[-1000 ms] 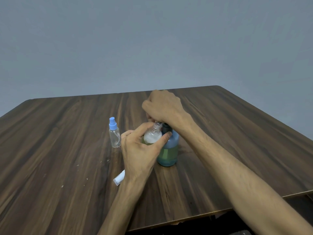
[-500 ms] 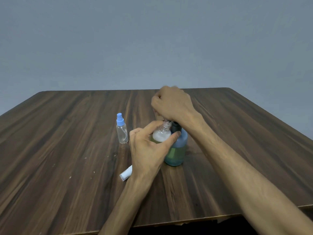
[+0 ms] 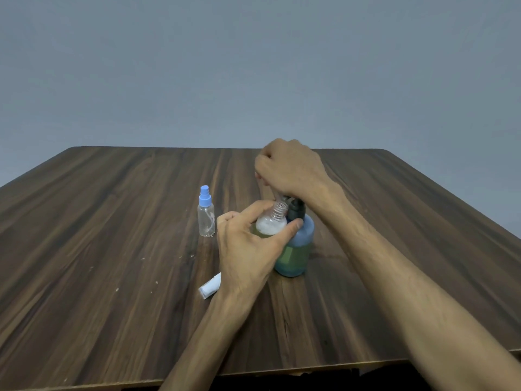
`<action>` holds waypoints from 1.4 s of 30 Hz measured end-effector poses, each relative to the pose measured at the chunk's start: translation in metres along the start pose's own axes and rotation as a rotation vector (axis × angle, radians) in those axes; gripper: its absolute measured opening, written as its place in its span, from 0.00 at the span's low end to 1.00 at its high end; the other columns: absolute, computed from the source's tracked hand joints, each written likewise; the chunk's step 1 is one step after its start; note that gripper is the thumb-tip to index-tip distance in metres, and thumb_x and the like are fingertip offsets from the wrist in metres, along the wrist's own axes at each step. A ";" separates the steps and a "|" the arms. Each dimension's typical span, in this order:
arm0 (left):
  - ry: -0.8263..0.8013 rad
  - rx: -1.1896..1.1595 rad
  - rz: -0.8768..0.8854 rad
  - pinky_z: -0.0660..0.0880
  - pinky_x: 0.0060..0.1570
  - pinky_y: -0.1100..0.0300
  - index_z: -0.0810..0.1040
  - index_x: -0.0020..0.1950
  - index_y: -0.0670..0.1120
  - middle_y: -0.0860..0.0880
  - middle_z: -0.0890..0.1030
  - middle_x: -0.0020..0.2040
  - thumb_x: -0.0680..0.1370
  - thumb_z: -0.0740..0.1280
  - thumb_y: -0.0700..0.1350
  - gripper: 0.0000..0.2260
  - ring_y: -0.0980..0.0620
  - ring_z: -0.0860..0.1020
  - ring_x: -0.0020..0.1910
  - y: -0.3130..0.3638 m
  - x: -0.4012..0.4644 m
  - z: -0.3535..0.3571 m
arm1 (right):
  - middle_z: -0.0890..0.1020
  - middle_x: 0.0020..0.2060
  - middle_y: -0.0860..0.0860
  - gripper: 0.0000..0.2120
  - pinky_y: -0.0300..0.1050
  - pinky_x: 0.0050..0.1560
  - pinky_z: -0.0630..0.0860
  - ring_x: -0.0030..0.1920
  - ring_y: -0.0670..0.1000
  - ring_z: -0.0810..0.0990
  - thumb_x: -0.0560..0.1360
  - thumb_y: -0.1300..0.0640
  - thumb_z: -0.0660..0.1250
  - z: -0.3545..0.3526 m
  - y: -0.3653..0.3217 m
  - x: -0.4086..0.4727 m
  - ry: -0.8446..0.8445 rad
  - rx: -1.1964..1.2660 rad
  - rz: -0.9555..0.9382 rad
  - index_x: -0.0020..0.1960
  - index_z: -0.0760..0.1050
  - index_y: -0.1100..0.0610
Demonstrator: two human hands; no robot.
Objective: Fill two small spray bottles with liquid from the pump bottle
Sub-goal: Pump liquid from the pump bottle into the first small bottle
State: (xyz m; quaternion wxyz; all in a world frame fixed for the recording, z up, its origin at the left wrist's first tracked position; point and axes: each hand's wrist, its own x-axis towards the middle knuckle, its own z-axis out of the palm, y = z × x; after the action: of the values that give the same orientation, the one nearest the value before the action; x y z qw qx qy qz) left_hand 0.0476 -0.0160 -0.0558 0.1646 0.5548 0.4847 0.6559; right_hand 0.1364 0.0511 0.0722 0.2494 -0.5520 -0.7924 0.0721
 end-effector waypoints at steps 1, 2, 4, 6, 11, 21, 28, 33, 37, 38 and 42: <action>0.002 0.006 0.002 0.84 0.54 0.42 0.88 0.52 0.61 0.57 0.88 0.46 0.68 0.81 0.64 0.16 0.33 0.84 0.55 0.000 0.001 0.001 | 0.89 0.40 0.51 0.18 0.50 0.52 0.82 0.45 0.56 0.86 0.75 0.52 0.59 0.001 0.000 -0.001 -0.025 0.005 0.007 0.47 0.86 0.58; 0.003 0.016 0.001 0.84 0.53 0.42 0.88 0.51 0.61 0.58 0.88 0.45 0.68 0.81 0.63 0.15 0.34 0.84 0.55 0.001 0.002 0.001 | 0.89 0.40 0.51 0.17 0.51 0.53 0.82 0.45 0.55 0.86 0.75 0.52 0.59 0.003 0.001 -0.001 -0.057 0.003 0.019 0.46 0.86 0.58; 0.007 0.021 0.006 0.84 0.53 0.41 0.88 0.51 0.61 0.57 0.88 0.45 0.68 0.81 0.63 0.15 0.34 0.84 0.55 0.000 0.002 0.000 | 0.89 0.40 0.51 0.16 0.49 0.51 0.82 0.45 0.56 0.86 0.75 0.53 0.60 0.001 0.000 -0.002 -0.057 -0.009 0.021 0.46 0.86 0.59; -0.002 0.017 0.013 0.84 0.54 0.41 0.88 0.52 0.61 0.58 0.89 0.46 0.68 0.81 0.63 0.16 0.34 0.84 0.56 -0.001 0.000 0.000 | 0.89 0.40 0.52 0.16 0.48 0.49 0.81 0.45 0.56 0.86 0.75 0.54 0.60 -0.002 -0.001 -0.001 0.037 0.007 0.008 0.45 0.85 0.59; 0.004 0.024 0.018 0.84 0.51 0.41 0.89 0.50 0.55 0.59 0.88 0.43 0.69 0.82 0.57 0.13 0.48 0.87 0.48 0.011 0.000 -0.002 | 0.87 0.39 0.52 0.15 0.49 0.48 0.79 0.44 0.57 0.84 0.74 0.54 0.60 0.005 0.000 -0.002 0.006 -0.014 0.056 0.45 0.85 0.58; 0.025 0.044 0.045 0.84 0.46 0.45 0.89 0.49 0.54 0.58 0.88 0.40 0.68 0.82 0.57 0.13 0.52 0.87 0.42 0.018 -0.003 -0.003 | 0.83 0.38 0.51 0.14 0.49 0.44 0.72 0.40 0.55 0.79 0.76 0.54 0.60 0.002 0.000 0.000 0.035 -0.035 0.047 0.44 0.82 0.58; 0.032 0.035 0.056 0.85 0.48 0.43 0.86 0.52 0.58 0.60 0.88 0.43 0.68 0.81 0.58 0.15 0.53 0.87 0.43 0.020 -0.004 -0.003 | 0.84 0.37 0.51 0.14 0.47 0.39 0.69 0.38 0.54 0.80 0.76 0.55 0.60 0.007 0.002 0.001 0.083 -0.037 0.030 0.42 0.83 0.59; 0.032 0.013 0.045 0.84 0.50 0.41 0.88 0.49 0.55 0.59 0.88 0.41 0.68 0.81 0.58 0.13 0.52 0.87 0.43 0.016 -0.004 -0.002 | 0.83 0.36 0.51 0.14 0.48 0.40 0.70 0.37 0.53 0.78 0.76 0.54 0.60 0.007 0.003 0.000 0.027 -0.070 0.026 0.42 0.82 0.58; 0.041 0.017 0.037 0.84 0.50 0.42 0.88 0.49 0.55 0.59 0.88 0.41 0.68 0.82 0.57 0.13 0.52 0.87 0.44 0.016 -0.005 -0.003 | 0.85 0.37 0.55 0.16 0.48 0.40 0.75 0.37 0.54 0.80 0.75 0.55 0.60 0.003 0.002 0.001 0.119 -0.021 0.005 0.45 0.85 0.61; 0.038 0.012 0.041 0.85 0.49 0.43 0.89 0.48 0.55 0.59 0.88 0.42 0.68 0.82 0.56 0.12 0.53 0.87 0.44 0.016 -0.005 -0.002 | 0.86 0.38 0.55 0.16 0.48 0.41 0.75 0.37 0.54 0.80 0.75 0.55 0.60 0.004 0.003 0.002 0.115 -0.016 0.004 0.45 0.85 0.61; 0.034 0.008 0.038 0.85 0.49 0.43 0.89 0.48 0.53 0.58 0.88 0.41 0.68 0.81 0.58 0.14 0.54 0.87 0.43 0.017 -0.004 -0.003 | 0.87 0.39 0.52 0.16 0.48 0.42 0.77 0.43 0.56 0.84 0.74 0.52 0.60 0.005 0.001 -0.001 -0.043 -0.058 0.026 0.45 0.85 0.58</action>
State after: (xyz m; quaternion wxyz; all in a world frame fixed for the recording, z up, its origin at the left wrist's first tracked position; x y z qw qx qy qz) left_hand 0.0519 -0.0283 -0.0437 0.1417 0.5534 0.4793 0.6664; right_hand 0.1348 0.0519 0.0671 0.2153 -0.5675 -0.7921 0.0644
